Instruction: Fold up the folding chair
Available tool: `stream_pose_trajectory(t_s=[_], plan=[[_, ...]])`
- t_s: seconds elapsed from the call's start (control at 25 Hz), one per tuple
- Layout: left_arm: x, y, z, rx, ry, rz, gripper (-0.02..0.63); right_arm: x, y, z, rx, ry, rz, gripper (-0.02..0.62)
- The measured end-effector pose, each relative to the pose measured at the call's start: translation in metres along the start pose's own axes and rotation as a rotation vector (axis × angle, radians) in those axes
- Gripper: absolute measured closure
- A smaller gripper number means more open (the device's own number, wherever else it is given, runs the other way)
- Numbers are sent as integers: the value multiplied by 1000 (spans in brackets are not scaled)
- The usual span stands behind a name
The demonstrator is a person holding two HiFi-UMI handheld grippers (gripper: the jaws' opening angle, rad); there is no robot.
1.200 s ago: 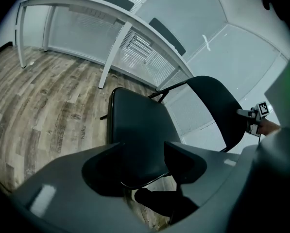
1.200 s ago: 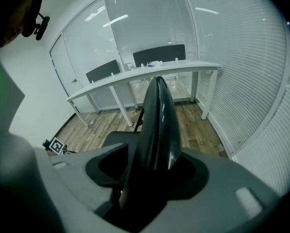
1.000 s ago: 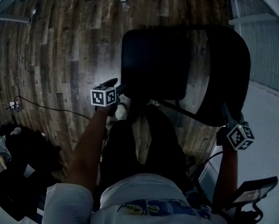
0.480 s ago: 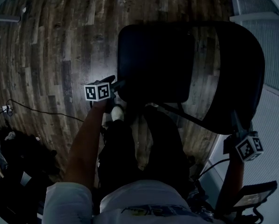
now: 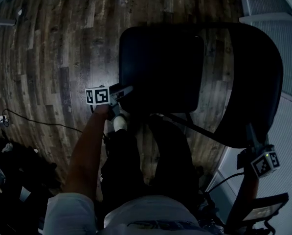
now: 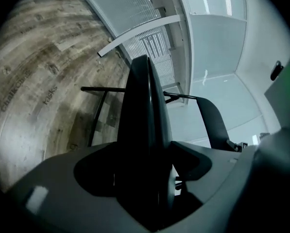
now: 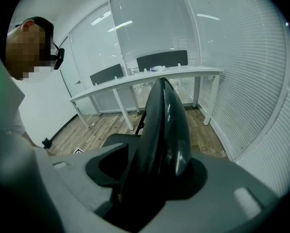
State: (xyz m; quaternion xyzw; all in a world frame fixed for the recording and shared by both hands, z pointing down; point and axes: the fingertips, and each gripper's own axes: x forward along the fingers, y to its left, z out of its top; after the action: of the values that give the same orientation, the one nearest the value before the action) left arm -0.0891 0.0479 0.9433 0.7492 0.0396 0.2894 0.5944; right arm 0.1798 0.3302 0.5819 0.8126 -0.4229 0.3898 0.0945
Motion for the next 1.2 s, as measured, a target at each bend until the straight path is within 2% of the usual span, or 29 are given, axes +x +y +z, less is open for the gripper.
stream_pose_trajectory(t_s=[0.12, 0.2, 0.44, 0.6, 1.0, 1.2], plan=[[5, -4, -1, -41, 11, -72, 257, -1, 3, 2, -1, -1, 12, 382], [6, -6, -1, -48, 22, -88, 278, -1, 2, 2, -3, 1, 7, 393], [5, -6, 0, -38, 21, -77, 282, -1, 3, 3, 19, 16, 12, 413], [4, -7, -1, -44, 24, -75, 287, 1, 2, 5, 61, 5, 45, 471], [3, -19, -3, -49, 29, -50, 306, 0, 16, 15, 70, -21, 78, 505], [7, -58, -8, -38, 34, -35, 321, -23, 20, 30, 59, -28, 79, 522]])
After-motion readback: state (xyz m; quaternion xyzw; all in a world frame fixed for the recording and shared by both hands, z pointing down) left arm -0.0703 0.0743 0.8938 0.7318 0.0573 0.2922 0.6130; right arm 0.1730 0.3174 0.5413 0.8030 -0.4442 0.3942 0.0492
